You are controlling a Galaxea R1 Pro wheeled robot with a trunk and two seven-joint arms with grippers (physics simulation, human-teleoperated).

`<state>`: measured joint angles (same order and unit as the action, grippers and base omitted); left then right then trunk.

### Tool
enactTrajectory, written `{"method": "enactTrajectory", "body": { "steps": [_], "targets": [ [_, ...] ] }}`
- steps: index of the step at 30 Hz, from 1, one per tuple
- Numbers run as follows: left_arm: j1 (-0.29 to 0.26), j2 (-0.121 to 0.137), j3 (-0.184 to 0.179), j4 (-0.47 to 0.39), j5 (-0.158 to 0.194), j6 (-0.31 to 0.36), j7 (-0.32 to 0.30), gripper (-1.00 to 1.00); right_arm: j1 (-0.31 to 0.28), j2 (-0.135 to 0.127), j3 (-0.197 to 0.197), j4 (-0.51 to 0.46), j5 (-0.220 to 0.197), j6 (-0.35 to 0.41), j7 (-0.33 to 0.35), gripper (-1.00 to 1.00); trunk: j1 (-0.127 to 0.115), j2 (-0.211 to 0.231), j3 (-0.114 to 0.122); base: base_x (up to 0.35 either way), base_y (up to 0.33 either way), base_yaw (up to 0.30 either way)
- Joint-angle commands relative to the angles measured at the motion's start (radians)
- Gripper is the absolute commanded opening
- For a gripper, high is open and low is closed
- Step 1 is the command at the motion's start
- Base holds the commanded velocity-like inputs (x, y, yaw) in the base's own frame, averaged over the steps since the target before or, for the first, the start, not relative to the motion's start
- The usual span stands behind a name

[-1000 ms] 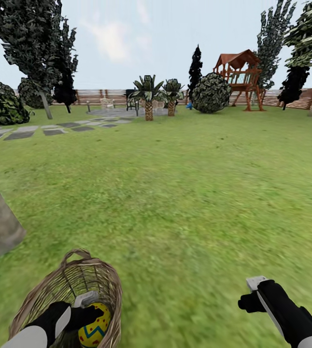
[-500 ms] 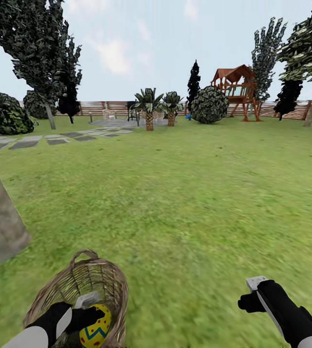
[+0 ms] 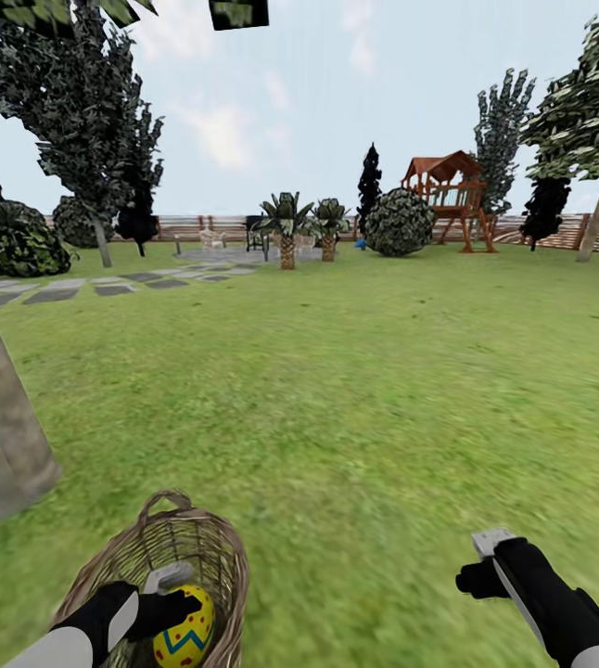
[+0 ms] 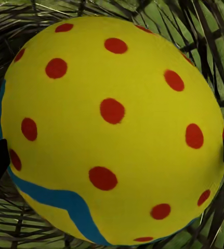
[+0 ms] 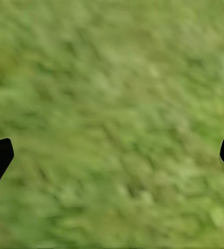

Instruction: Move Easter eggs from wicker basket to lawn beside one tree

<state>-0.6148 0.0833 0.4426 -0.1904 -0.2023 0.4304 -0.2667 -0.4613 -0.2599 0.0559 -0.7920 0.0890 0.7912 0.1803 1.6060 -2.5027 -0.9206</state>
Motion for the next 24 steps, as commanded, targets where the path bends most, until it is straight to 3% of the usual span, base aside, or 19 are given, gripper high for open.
{"method": "enactTrajectory", "body": {
  "steps": [1,13,24],
  "targets": [
    [0.0,0.0,0.008,-0.002,-0.011,0.005,-0.007,-1.0,0.0,-0.001,0.003,-0.002,0.009,0.002,0.007,1.0,-0.001,0.0,0.003,0.0,0.0,0.0],
    [0.0,-0.002,0.008,0.003,-0.012,0.005,-0.008,-1.0,0.0,-0.001,0.003,-0.001,0.009,0.002,0.005,1.0,-0.006,0.003,0.049,0.0,0.0,0.0],
    [0.0,-0.008,0.01,0.023,-0.011,-0.001,-0.008,-1.0,0.0,-0.003,0.002,0.043,0.009,0.002,0.006,1.0,-0.048,0.08,0.084,0.0,0.0,0.0]
  ]
}}
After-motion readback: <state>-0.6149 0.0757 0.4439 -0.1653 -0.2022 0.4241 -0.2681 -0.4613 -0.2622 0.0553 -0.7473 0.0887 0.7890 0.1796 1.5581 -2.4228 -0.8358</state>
